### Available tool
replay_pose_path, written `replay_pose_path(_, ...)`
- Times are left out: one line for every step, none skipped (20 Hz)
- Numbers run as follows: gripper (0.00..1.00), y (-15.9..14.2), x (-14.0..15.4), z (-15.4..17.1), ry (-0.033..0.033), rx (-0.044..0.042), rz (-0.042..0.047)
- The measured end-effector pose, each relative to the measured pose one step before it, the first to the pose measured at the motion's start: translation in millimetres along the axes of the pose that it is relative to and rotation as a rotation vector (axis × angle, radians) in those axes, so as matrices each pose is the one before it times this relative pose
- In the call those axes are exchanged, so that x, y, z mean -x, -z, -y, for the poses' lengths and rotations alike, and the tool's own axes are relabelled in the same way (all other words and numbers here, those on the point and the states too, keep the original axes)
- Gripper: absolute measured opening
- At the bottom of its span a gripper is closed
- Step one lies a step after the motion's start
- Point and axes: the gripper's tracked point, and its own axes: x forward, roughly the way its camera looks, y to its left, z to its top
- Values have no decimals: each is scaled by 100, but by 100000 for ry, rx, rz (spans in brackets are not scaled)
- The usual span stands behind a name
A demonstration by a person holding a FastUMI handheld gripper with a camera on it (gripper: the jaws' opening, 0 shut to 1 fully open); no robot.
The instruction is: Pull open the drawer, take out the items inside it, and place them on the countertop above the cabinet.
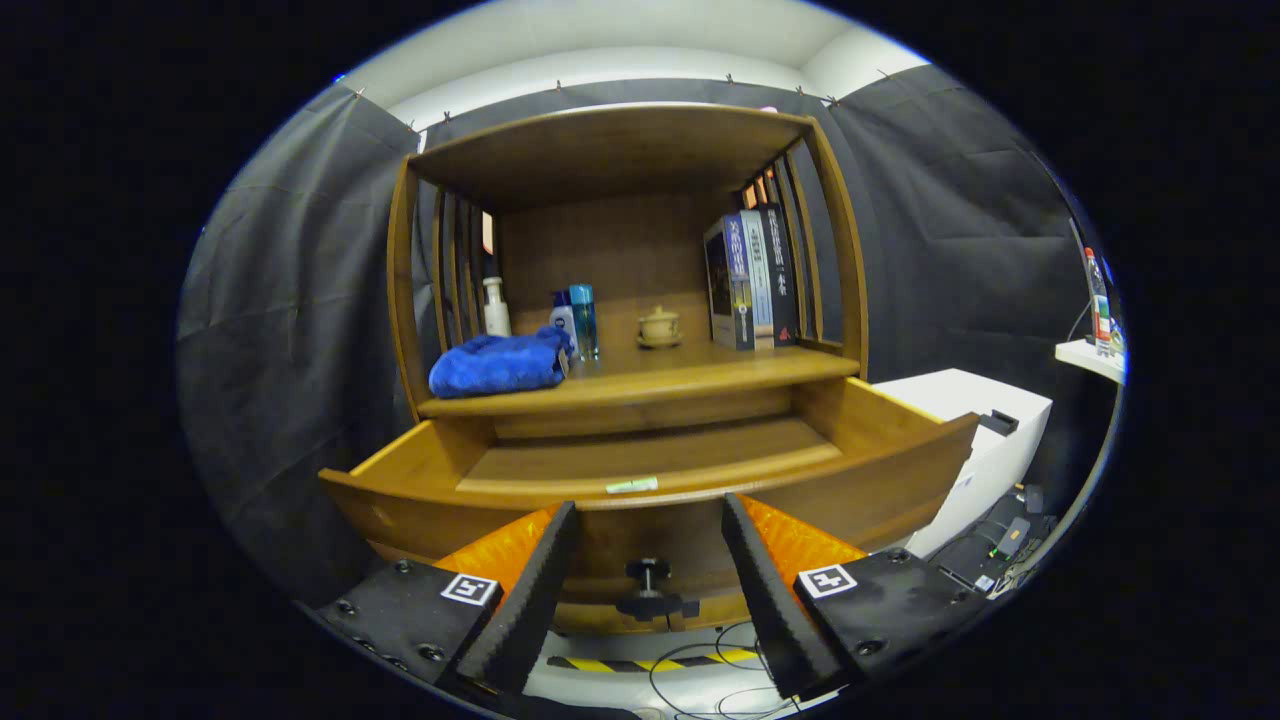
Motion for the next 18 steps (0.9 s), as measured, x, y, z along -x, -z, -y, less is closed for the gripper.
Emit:
replay_pose_path(93,-847,-218,-320,-767,525,738)
replay_pose_path(94,-1014,-522,-478,-243,716,19)
replay_pose_path(94,-538,-577,-284,-194,790,-615)
replay_pose_path(95,-543,-591,-193,-563,1097,-90)
replay_pose_path(96,-739,-701,-215,-110,1602,599)
replay_pose_path(96,-388,-707,68,234,1950,-654)
replay_pose_path(96,-265,-885,44,430,1786,-1314)
replay_pose_path(96,-164,-932,-64,-3,1300,-2129)
replay_pose_path(96,102,-969,-397,-1065,664,-3037)
replay_pose_path(96,229,-944,-439,-1418,4,-3616)
replay_pose_path(96,158,-865,-278,-1128,143,-3596)
replay_pose_path(96,223,-992,112,182,311,-4049)
replay_pose_path(96,364,-1023,-73,79,178,-3912)
replay_pose_path(96,274,-885,-324,-350,-16,-4015)
replay_pose_path(96,504,-935,-202,-535,535,-4943)
replay_pose_path(97,723,-1067,-98,-161,627,-5012)
replay_pose_path(97,785,-923,-230,-1081,1366,-5990)
replay_pose_path(97,817,-1174,-291,-1238,843,-5360)
